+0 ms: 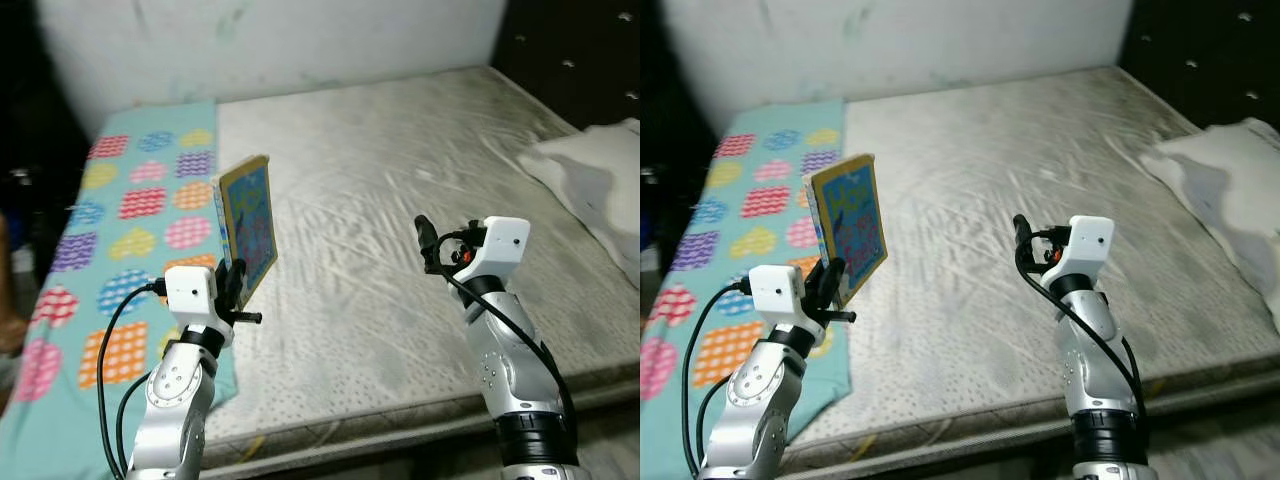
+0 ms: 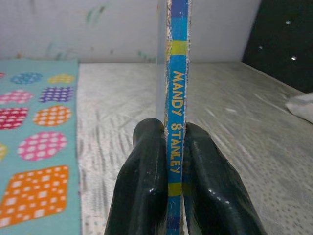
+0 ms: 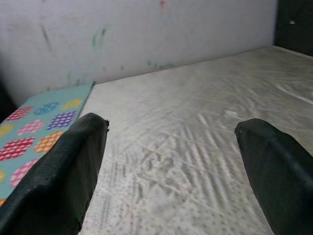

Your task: Clean up the room

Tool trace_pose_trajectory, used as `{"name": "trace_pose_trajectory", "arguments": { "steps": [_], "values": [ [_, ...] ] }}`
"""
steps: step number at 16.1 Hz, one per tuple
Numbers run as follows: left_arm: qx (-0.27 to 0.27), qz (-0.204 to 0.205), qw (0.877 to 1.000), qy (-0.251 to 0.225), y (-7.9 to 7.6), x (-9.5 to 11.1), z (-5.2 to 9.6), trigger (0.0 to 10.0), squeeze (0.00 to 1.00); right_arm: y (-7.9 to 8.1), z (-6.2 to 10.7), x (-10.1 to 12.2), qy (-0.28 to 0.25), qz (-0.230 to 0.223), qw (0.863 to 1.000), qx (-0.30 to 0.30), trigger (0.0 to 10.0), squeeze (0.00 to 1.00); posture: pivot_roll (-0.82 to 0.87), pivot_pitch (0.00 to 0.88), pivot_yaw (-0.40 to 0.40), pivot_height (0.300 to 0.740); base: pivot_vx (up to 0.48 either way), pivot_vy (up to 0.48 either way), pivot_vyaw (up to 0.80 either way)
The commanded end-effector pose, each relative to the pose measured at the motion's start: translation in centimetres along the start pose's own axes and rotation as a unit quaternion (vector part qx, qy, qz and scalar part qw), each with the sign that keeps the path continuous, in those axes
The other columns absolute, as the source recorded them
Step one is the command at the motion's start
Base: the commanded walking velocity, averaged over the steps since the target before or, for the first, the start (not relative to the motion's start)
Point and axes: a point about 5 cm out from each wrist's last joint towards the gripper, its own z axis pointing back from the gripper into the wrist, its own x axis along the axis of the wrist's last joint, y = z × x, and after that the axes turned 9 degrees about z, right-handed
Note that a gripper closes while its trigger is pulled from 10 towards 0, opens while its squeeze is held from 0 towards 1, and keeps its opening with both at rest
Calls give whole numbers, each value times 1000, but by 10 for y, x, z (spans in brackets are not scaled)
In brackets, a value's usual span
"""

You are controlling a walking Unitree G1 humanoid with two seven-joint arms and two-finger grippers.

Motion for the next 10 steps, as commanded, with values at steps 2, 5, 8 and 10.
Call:
{"name": "trace_pose_trajectory", "arguments": {
  "steps": [2,5,8,10],
  "values": [
    [2,-1,1000,-8,2,4,-1,0,0,4,-1,2,-5,-2,1000,4,10000,0,-95,0,65,740,0,0,0],
    [2,1,1000,-1,1,0,-4,0,0,5,-1,-1,-3,-2,1000,2,10000,0,-101,0,67,740,0,0,0],
    [0,0,1000,-2,-1,1,-8,0,0,4,-3,-1,1,-5,1000,-9,10000,0,-99,0,66,740,0,0,0],
    [2,-2,1000,-1,1,0,-8,0,0,5,-2,-3,4,-7,1000,-10,10000,0,-98,0,65,740,0,0,0]
  ]
}}
